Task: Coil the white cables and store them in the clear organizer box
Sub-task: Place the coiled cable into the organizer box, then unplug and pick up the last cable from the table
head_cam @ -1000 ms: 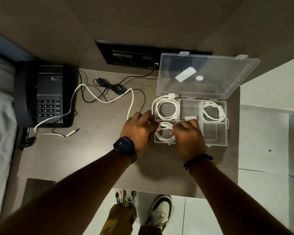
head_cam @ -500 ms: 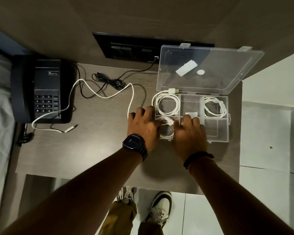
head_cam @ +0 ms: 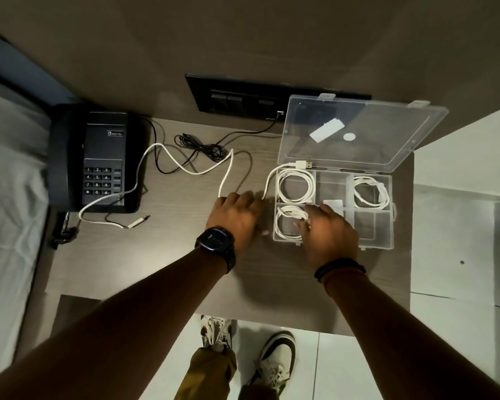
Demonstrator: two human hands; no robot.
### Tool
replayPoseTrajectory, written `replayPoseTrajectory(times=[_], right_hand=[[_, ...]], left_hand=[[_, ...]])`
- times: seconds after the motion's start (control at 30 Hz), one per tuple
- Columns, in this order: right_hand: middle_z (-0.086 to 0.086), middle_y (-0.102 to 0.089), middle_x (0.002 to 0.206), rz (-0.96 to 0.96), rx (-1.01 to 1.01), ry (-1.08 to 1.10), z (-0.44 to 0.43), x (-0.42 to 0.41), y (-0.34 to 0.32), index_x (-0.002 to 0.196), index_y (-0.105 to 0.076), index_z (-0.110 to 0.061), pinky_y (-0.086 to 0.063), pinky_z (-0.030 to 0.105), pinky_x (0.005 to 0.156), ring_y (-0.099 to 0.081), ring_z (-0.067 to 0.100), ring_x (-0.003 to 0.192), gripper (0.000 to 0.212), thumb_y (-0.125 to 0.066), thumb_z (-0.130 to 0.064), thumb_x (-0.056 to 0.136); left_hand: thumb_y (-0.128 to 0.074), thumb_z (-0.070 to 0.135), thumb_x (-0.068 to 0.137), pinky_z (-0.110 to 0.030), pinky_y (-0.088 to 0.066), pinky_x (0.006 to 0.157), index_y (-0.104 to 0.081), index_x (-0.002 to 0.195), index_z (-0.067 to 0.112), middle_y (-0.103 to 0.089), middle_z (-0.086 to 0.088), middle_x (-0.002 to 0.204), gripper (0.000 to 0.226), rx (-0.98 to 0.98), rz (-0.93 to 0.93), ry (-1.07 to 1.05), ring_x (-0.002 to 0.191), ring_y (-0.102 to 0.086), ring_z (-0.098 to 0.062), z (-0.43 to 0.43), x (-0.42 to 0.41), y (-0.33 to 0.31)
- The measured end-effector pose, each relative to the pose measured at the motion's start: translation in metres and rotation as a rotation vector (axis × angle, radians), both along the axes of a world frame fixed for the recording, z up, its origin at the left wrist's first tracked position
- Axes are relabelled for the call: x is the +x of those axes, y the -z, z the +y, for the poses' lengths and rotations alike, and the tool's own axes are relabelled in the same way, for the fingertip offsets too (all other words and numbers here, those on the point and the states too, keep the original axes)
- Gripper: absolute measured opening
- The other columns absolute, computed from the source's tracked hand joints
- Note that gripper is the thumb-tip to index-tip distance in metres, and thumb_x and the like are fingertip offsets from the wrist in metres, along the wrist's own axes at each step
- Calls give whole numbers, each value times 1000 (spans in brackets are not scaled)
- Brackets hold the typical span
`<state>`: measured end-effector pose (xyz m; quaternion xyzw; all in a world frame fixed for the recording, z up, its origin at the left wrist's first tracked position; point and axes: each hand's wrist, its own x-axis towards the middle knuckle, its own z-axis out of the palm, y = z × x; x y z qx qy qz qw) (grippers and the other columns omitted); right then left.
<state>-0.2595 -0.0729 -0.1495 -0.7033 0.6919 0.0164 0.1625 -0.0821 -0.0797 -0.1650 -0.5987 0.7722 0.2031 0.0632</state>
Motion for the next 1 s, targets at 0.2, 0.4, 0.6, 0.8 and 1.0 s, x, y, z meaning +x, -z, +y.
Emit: replayPoseTrajectory(times=[0.2,0.4,0.6,0.8,1.0], right_hand=[[14,-68,93,-123,-132,30,2,5,-7,101,-69,-8,-50,36,63,-64,36,83,21,-58,-18,86],[17,-60,116,-227,-149,-50,-3,11,-30,115,-62,-7,-50,44,85,-55,37,107,39,-63,-5,75],[12,-41,145,-260,-65,-228,-13,31,-79,136,-46,-17,-24,44,110,-29,32,138,63,-69,-33,80],[-1,-60,70,-695,14,-188,-40,72,-231,75,-52,-24,-48,35,66,-58,24,68,20,-42,-20,92],[-7,-40,45,-911,51,-102,-84,98,-445,53,-49,-14,-31,27,50,-36,9,45,38,-57,-22,89]], left_hand=[[-39,17,95,-40,-38,97,-37,136,16,-55,-11,130,42,19,-215,17,115,-55,-31,-3,11,3],[-42,13,93,-42,-31,104,-28,143,10,-41,-15,142,52,21,-233,105,126,-42,-36,-3,27,-13],[-60,-11,73,-41,-53,76,-61,110,7,-68,-14,91,42,-238,234,226,81,-64,-35,0,40,-106],[-65,-8,74,-41,-54,69,-65,98,4,-67,-17,88,27,-422,357,95,77,-64,-35,-30,69,-263],[-34,42,92,-37,-45,60,-56,76,8,-52,-1,69,44,-663,602,-137,63,-53,-24,-67,100,-453]])
